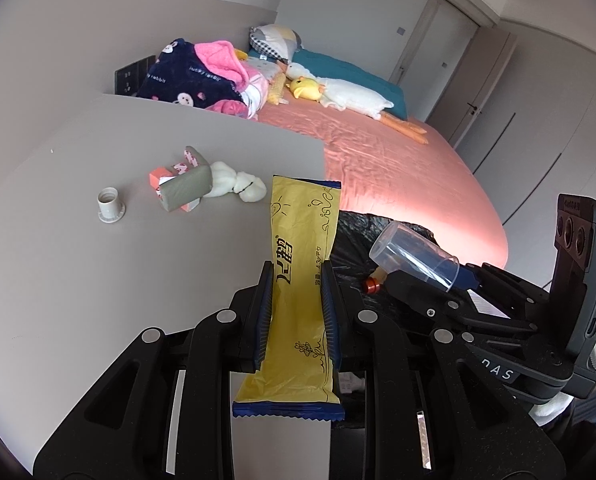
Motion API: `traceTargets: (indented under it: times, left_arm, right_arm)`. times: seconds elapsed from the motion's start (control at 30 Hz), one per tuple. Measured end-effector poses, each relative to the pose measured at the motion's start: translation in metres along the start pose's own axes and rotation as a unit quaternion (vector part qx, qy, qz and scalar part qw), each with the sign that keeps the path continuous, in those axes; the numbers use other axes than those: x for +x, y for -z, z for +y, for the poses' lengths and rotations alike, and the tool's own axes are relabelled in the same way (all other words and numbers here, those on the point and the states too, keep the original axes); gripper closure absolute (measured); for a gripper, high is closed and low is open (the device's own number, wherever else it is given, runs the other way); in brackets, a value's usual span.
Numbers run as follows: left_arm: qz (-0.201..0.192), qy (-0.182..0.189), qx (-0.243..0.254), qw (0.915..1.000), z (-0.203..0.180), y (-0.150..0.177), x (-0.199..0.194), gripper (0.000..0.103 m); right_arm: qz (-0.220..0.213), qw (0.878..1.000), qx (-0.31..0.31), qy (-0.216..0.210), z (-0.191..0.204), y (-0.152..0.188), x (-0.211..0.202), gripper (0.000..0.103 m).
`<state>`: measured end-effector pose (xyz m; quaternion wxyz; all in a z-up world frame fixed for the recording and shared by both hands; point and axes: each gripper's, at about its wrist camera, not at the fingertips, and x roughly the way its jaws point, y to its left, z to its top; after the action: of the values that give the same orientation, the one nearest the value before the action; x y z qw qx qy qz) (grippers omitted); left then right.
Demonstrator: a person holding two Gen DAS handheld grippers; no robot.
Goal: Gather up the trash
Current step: 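Carry the wrapper and cup over the trash bin and open both tools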
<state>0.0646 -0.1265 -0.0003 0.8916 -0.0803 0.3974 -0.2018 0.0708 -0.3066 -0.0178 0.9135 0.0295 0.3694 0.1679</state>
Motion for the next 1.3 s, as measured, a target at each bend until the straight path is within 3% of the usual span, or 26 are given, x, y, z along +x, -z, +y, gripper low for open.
traceTargets:
  times: [0.73,1.3]
  left_arm:
    - [0.025,0.047,0.050,0.9973,-0.066,-0.007,0.032,0.081]
    - [0.064,0.099,0.076,0.9902,-0.104,-0.010,0.069,0.081]
  right_arm:
    - [-0.030,0.996,0.064,0.050,-0.072,0.012,-0.041,0.052]
    - [-0.040,0.989,0.119,0.083,-0.123,0.024,-0.061,0.052]
